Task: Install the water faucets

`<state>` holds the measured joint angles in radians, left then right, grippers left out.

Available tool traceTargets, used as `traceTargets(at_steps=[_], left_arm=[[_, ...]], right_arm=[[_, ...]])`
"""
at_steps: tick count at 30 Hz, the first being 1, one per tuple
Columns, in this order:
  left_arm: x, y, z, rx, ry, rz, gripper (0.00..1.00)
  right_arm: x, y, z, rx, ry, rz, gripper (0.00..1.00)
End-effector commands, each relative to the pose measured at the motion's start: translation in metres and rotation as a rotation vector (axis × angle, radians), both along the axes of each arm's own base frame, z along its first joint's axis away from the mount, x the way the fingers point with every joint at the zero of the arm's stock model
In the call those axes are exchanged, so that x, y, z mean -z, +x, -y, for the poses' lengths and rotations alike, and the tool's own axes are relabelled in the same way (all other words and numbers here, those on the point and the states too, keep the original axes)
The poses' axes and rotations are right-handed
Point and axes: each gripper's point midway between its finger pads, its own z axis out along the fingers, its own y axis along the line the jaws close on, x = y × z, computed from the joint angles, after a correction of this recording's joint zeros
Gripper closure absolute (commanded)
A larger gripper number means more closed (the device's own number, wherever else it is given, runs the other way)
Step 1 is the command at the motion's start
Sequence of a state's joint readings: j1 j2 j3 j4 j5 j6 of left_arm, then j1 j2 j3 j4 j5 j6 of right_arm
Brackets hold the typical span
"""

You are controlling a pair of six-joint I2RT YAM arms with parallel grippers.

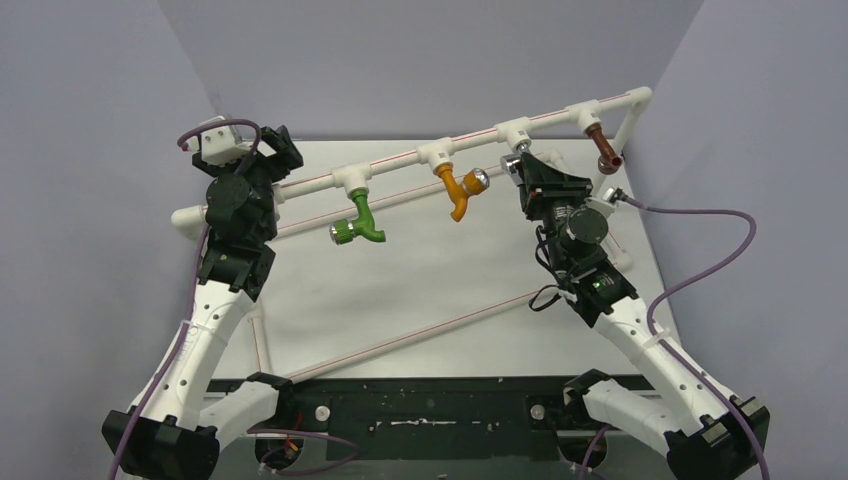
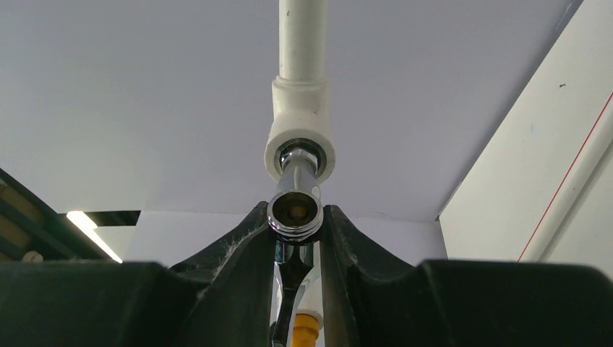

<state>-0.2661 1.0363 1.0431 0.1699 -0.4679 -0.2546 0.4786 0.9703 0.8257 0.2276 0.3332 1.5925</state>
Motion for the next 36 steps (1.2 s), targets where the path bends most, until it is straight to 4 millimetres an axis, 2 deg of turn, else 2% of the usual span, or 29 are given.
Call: traceTargets(at_steps=[1, 7, 10, 15, 20, 25, 33, 36], left_arm=[[0.134, -0.014, 0.014, 0.062, 0.114, -0.447, 0.2], [0.136, -0.013, 0.014, 0.063, 0.112, -0.452, 0.2], [0.137, -0.013, 0.014, 0.067, 0.11, -0.453, 0.2], [0.138, -0.013, 0.014, 0.067, 0.112, -0.454, 0.2], [0.137, -0.012, 0.014, 0.067, 0.111, -0.453, 0.2], [0.138, -0.012, 0.014, 0.067, 0.111, -0.455, 0.2], [0.139, -0.012, 0.015, 0.071, 0.111, -0.455, 0.2], [0.138, -0.012, 0.015, 0.07, 0.111, -0.454, 0.2]], right_arm=[[-0.085, -0.019, 0.016, 0.018, 0.183, 0.195, 0.98], [-0.065, -0.014, 0.009, 0.001, 0.14, 0.125, 0.59], [-0.055, -0.012, 0.006, -0.012, 0.126, 0.091, 0.47], [-0.045, -0.016, 0.003, -0.03, 0.052, 0.055, 0.34], [-0.026, -0.026, 0.009, -0.021, -0.044, 0.001, 0.29], [-0.011, -0.04, 0.025, 0.023, -0.182, -0.043, 0.26], [-0.029, -0.072, 0.055, 0.107, -0.575, 0.066, 0.26], [-0.029, -0.08, 0.062, 0.123, -0.761, 0.098, 0.27]])
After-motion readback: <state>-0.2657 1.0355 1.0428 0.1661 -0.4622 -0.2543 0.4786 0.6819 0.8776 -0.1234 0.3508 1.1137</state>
